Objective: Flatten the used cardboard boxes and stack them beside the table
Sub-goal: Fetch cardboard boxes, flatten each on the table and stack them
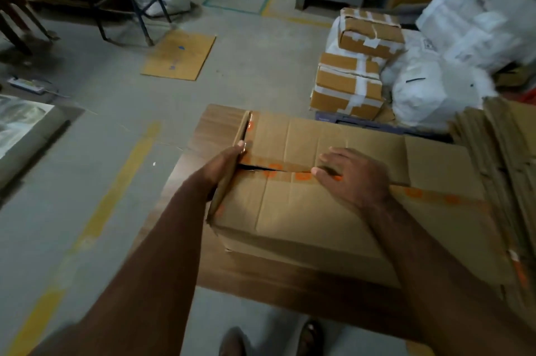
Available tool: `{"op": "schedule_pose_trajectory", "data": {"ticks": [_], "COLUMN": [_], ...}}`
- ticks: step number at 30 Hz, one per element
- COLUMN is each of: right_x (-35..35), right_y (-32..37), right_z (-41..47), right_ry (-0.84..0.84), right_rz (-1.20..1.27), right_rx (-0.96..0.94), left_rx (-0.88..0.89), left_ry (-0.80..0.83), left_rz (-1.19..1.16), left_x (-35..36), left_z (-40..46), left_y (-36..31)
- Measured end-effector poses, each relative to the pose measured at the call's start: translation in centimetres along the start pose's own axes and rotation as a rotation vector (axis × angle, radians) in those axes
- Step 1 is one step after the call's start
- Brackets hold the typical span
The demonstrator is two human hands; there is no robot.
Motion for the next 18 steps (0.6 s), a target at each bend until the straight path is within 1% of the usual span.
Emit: {"op": "schedule_pose_trajectory", "data": {"ticks": [1, 2, 4, 5, 6, 7, 8, 9, 11, 12, 13, 16, 18], "right_x": [0.0, -0.1, 0.0, -0.1, -0.3, -0.7, -1.2, -1.9, -3.4, -4.3, -5.3, -8.7, -11.0], "right_y": [0.3, 0.6, 1.1, 1.4, 1.8, 2.4, 3.1, 3.9, 5.2, 5.7, 6.0, 6.7, 7.2], "right_z": [-0.4, -0.8, -1.4, -1.6, -1.8, -2.0, -2.4, -2.7, -3.8, -4.3, -4.9, -6.3, -7.3], "right_ry": [0.020, 0.035, 0.066, 0.084, 0.102, 0.114, 0.124, 0.134, 0.143, 0.125, 0.088, -0.033, -0.033], "right_rz": [0.009, 0.020, 0.021, 0.006, -0.006, -0.013, -0.019, -0.023, -0.007, 0.005, 0.013, 0.051, 0.090], "right_rx": [0.019, 0.039, 0.095, 0.138, 0.182, 0.216, 0.235, 0.241, 0.226, 0.214, 0.207, 0.213, 0.201], "left_rx": [0.020, 0.051, 0.178, 0.268, 0.345, 0.403, 0.421, 0.421, 0.342, 0.321, 0.305, 0.259, 0.239], "left_ry": [-0.031, -0.106, -0.278, -0.300, -0.261, -0.188, -0.120, -0.074, -0.009, 0.006, 0.014, 0.034, 0.085], "left_rz": [0.113, 0.312, 0.836, 0.988, 1.051, 1.039, 0.953, 0.802, 0.486, 0.396, 0.349, 0.325, 0.337], "left_x": [-0.6, -1.5, -3.3, -3.1, -2.6, -1.9, -1.3, -0.7, 0.1, 0.3, 0.2, -0.7, -1.4], "left_z": [0.1, 0.3, 0.1, -0.3, -0.9, -1.9, -3.3, -4.8, -7.3, -8.3, -8.7, -9.0, -9.2], "left_y": [-0.1, -0.5, -2.0, -2.7, -3.2, -3.5, -3.7, -3.8, -3.8, -3.9, -4.1, -4.9, -4.9]}}
Point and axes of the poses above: each hand's wrist, its own z-axis towards the middle knuckle, its own x-axis out of the palm, y = z × x, the point moved 6 cm from there along z, towards the middle knuckle, and after that the axes turned 4 degrees about x, right-handed, at the moved point
